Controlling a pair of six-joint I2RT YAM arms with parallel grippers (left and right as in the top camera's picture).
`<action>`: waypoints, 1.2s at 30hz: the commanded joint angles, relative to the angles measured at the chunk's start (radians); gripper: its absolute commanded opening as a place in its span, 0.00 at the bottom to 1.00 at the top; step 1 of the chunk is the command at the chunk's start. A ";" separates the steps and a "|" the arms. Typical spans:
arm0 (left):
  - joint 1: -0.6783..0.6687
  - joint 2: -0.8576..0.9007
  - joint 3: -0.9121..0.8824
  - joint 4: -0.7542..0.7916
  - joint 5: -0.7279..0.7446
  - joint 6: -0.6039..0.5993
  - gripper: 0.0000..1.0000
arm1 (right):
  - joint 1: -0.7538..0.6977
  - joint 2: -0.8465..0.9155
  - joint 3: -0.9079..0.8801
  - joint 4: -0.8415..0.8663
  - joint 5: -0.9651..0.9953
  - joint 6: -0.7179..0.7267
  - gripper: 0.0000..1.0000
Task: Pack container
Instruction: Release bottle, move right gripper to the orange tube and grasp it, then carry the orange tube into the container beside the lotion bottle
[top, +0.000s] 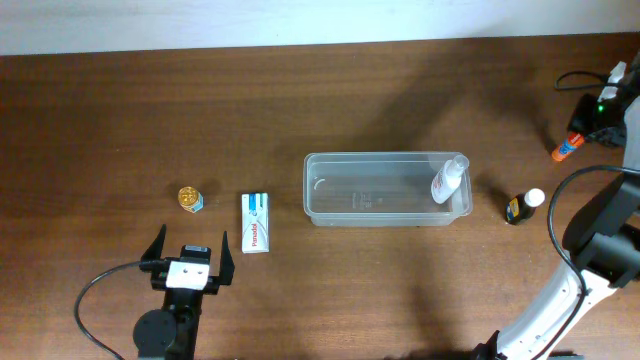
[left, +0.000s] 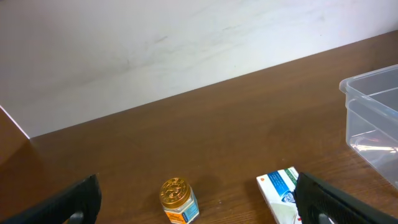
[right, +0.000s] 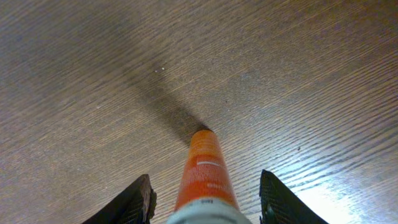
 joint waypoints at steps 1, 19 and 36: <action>0.007 -0.006 -0.003 -0.006 0.000 -0.013 0.99 | -0.008 0.013 -0.002 0.005 0.002 -0.007 0.44; 0.007 -0.006 -0.003 -0.006 0.000 -0.013 0.99 | -0.007 0.000 0.182 -0.164 -0.016 -0.007 0.18; 0.007 -0.006 -0.003 -0.006 0.000 -0.013 0.99 | 0.087 -0.133 0.655 -0.682 -0.345 -0.051 0.23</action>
